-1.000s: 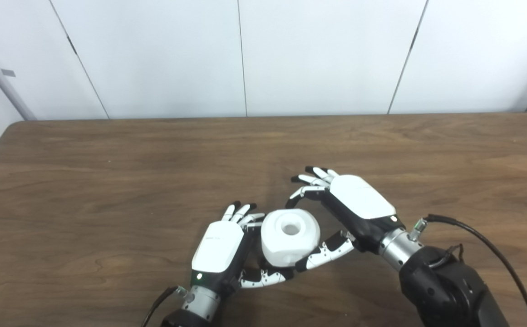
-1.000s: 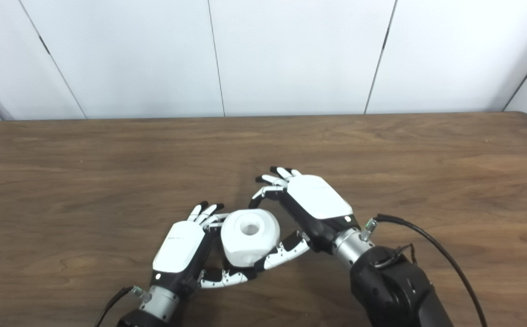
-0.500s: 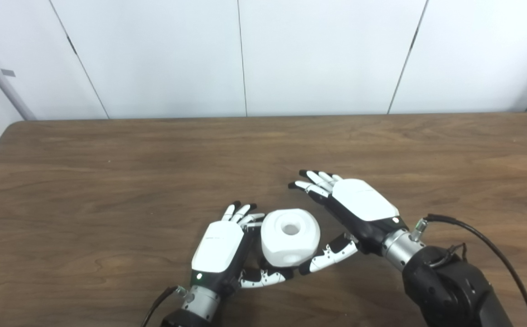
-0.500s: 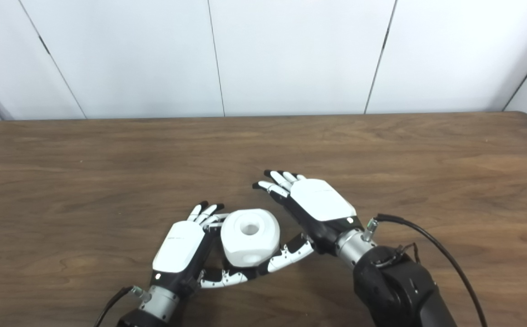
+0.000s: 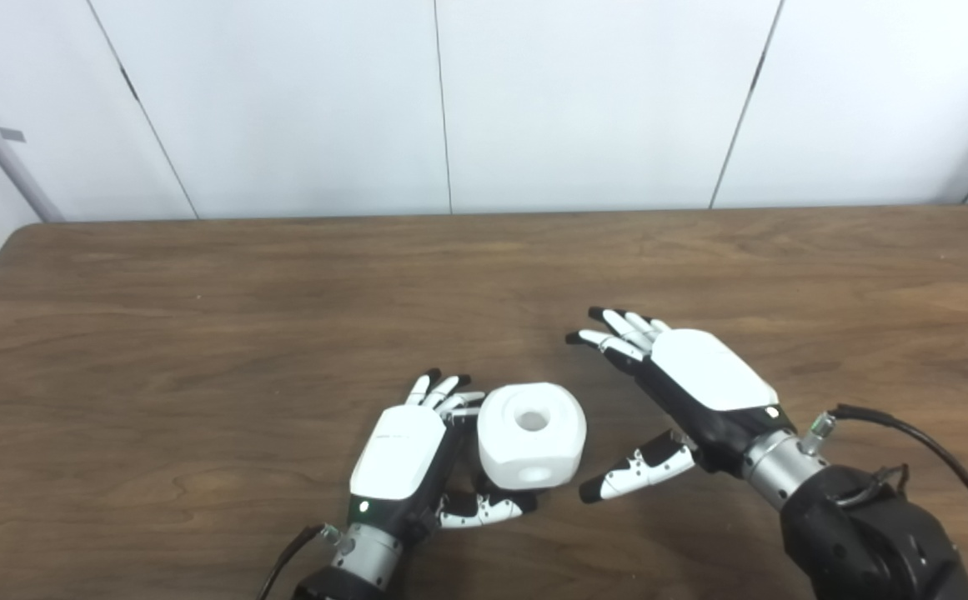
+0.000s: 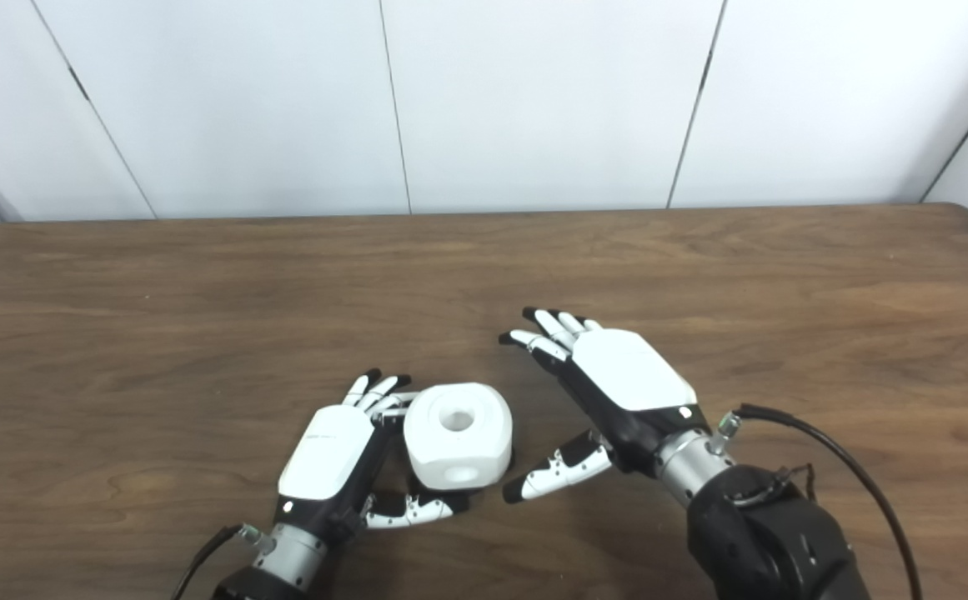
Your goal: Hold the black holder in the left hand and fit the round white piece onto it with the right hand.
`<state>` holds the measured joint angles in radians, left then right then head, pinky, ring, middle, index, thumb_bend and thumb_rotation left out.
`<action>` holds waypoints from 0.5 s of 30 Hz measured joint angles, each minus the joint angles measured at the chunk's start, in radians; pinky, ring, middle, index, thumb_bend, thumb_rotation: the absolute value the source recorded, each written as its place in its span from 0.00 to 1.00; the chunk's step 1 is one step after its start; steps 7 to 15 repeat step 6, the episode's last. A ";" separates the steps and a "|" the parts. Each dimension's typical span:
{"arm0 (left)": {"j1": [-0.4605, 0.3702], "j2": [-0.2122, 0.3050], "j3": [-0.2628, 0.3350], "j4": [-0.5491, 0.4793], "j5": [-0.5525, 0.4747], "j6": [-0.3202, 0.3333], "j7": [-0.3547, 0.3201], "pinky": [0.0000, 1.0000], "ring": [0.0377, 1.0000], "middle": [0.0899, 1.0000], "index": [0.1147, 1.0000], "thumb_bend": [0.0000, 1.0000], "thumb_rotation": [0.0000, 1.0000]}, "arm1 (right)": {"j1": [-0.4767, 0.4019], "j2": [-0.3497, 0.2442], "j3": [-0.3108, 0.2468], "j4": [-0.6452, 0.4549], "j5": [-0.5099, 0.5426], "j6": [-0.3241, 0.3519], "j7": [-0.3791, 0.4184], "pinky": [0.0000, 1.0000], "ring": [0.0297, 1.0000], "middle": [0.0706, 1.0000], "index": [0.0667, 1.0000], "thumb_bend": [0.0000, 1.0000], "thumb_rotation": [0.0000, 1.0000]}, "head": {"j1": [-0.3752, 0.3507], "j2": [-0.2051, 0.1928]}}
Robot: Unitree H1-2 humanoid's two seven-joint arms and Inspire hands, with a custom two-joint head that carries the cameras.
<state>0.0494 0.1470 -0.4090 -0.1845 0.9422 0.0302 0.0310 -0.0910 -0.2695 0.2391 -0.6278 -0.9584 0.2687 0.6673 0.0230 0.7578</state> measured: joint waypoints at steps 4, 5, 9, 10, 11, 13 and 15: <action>0.000 -0.002 0.009 0.000 -0.008 0.006 -0.008 1.00 0.91 0.76 0.42 0.52 0.06 | 0.006 0.001 -0.013 0.000 0.001 0.001 0.007 1.00 1.00 1.00 0.88 1.00 0.44 | -0.002 -0.002; 0.000 -0.004 0.012 0.000 -0.012 0.012 -0.014 1.00 0.92 0.77 0.42 0.52 0.06 | 0.006 0.001 -0.017 0.000 0.002 0.001 0.009 1.00 1.00 1.00 0.88 1.00 0.44 | -0.002 -0.002; 0.000 -0.005 0.014 0.000 -0.014 0.018 -0.017 1.00 0.92 0.77 0.42 0.52 0.06 | 0.006 0.000 -0.020 0.000 0.003 0.001 0.011 1.00 1.00 1.00 0.88 1.00 0.44 | -0.002 -0.002; 0.000 -0.005 0.014 0.000 -0.014 0.018 -0.017 1.00 0.92 0.77 0.42 0.52 0.06 | 0.006 0.000 -0.020 0.000 0.003 0.001 0.011 1.00 1.00 1.00 0.88 1.00 0.44 | -0.002 -0.002; 0.000 -0.005 0.014 0.000 -0.014 0.018 -0.017 1.00 0.92 0.77 0.42 0.52 0.06 | 0.006 0.000 -0.020 0.000 0.003 0.001 0.011 1.00 1.00 1.00 0.88 1.00 0.44 | -0.002 -0.002; 0.000 -0.005 0.014 0.000 -0.014 0.018 -0.017 1.00 0.92 0.77 0.42 0.52 0.06 | 0.006 0.000 -0.020 0.000 0.003 0.001 0.011 1.00 1.00 1.00 0.88 1.00 0.44 | -0.002 -0.002; 0.000 -0.005 0.014 0.000 -0.014 0.018 -0.017 1.00 0.92 0.77 0.42 0.52 0.06 | 0.006 0.000 -0.020 0.000 0.003 0.001 0.011 1.00 1.00 1.00 0.88 1.00 0.44 | -0.002 -0.002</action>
